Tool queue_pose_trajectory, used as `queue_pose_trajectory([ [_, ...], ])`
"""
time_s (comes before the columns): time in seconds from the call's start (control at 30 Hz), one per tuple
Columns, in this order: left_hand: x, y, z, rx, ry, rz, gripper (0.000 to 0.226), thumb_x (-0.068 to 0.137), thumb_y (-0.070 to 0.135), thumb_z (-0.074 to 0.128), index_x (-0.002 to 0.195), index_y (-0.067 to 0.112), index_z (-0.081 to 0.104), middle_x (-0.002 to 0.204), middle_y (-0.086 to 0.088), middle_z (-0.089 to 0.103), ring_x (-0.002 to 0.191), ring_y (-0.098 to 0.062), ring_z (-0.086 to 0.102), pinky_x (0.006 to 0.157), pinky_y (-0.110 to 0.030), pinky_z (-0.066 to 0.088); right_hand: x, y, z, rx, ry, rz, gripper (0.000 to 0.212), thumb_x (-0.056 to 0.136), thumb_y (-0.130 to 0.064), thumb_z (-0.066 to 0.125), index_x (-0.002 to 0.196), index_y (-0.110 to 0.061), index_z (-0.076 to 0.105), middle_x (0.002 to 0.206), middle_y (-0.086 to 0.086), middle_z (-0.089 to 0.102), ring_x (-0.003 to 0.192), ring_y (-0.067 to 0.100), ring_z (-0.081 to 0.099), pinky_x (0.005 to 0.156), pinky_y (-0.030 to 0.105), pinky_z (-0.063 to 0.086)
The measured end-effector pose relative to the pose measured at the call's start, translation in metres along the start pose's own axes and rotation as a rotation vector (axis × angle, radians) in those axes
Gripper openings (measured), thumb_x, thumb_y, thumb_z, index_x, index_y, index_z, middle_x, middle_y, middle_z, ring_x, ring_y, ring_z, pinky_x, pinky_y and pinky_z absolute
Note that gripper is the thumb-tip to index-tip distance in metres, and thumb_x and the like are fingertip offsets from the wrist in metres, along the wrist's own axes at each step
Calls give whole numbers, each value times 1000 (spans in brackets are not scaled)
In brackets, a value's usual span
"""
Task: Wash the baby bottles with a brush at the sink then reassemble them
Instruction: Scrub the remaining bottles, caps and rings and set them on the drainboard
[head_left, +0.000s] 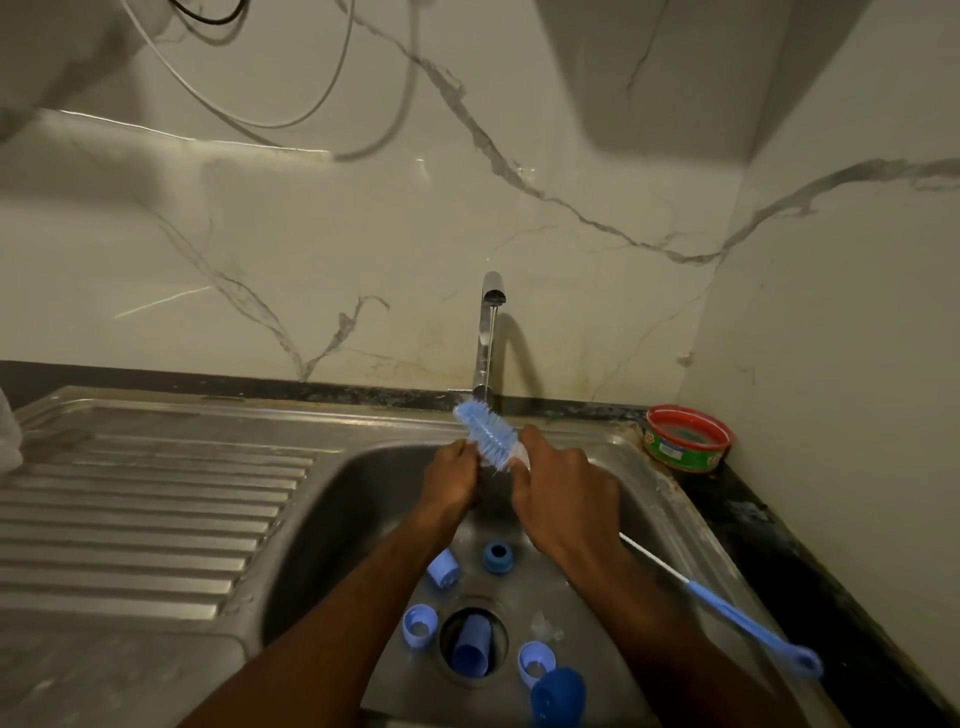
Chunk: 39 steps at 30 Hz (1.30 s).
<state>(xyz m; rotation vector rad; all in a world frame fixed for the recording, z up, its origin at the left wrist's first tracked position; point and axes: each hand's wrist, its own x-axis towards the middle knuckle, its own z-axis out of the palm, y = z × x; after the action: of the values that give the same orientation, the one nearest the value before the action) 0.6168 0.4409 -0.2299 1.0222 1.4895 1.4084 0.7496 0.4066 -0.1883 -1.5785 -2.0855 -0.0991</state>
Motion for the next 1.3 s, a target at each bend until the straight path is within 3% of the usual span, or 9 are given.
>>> queue_pose_trajectory([
  [0.17, -9, 5, 1, 14, -75, 155, 18, 107, 28, 44, 101, 24, 60, 96, -5, 63, 85, -19, 59, 75, -31, 50, 10, 9, -2, 7, 13, 108, 38, 100, -38, 54, 137, -32, 48, 116, 1, 67, 99, 19, 65, 79, 33, 50],
  [0.4, -5, 2, 1, 30, -12, 21, 23, 107, 25, 44, 101, 12, 62, 88, -10, 60, 76, -18, 55, 68, -30, 48, 2, 6, -5, 19, 70, 31, 37, 100, -41, 53, 135, -33, 44, 116, 2, 68, 98, 20, 66, 79, 36, 55],
  [0.63, -10, 9, -8, 32, -37, 157, 25, 108, 30, 43, 102, 16, 63, 87, -7, 62, 73, -15, 55, 62, -25, 46, 3, 8, -9, 20, 44, 88, 38, 101, -40, 53, 136, -30, 46, 118, 4, 68, 98, 21, 65, 78, 36, 54],
  [0.83, -7, 1, -5, 96, -39, 155, 25, 108, 26, 43, 103, 13, 63, 91, -10, 66, 71, -13, 58, 62, -25, 47, -2, 2, -9, 6, 30, -30, 40, 102, -41, 49, 140, -32, 42, 120, 3, 67, 102, 22, 66, 77, 34, 49],
  [1.03, -5, 6, -10, 108, -71, 255, 22, 108, 29, 43, 99, 22, 62, 84, 2, 63, 72, -10, 58, 62, -21, 46, 8, 11, -4, 12, -33, 98, 39, 100, -38, 57, 136, -28, 47, 116, 3, 66, 97, 20, 63, 75, 32, 47],
  [1.17, 2, -2, -13, 133, -20, 210, 26, 108, 27, 42, 104, 14, 64, 86, -4, 63, 72, -13, 58, 62, -23, 46, 3, 17, -7, -14, 9, 93, 39, 103, -40, 52, 139, -28, 45, 119, 4, 68, 100, 21, 65, 70, 29, 41],
  [1.3, 8, -6, -12, 107, -28, 176, 29, 108, 27, 42, 106, 8, 64, 87, -9, 65, 71, -16, 58, 61, -26, 47, -2, 1, -7, 0, 65, -29, 41, 104, -41, 47, 143, -30, 41, 120, 5, 67, 101, 22, 66, 76, 34, 50],
])
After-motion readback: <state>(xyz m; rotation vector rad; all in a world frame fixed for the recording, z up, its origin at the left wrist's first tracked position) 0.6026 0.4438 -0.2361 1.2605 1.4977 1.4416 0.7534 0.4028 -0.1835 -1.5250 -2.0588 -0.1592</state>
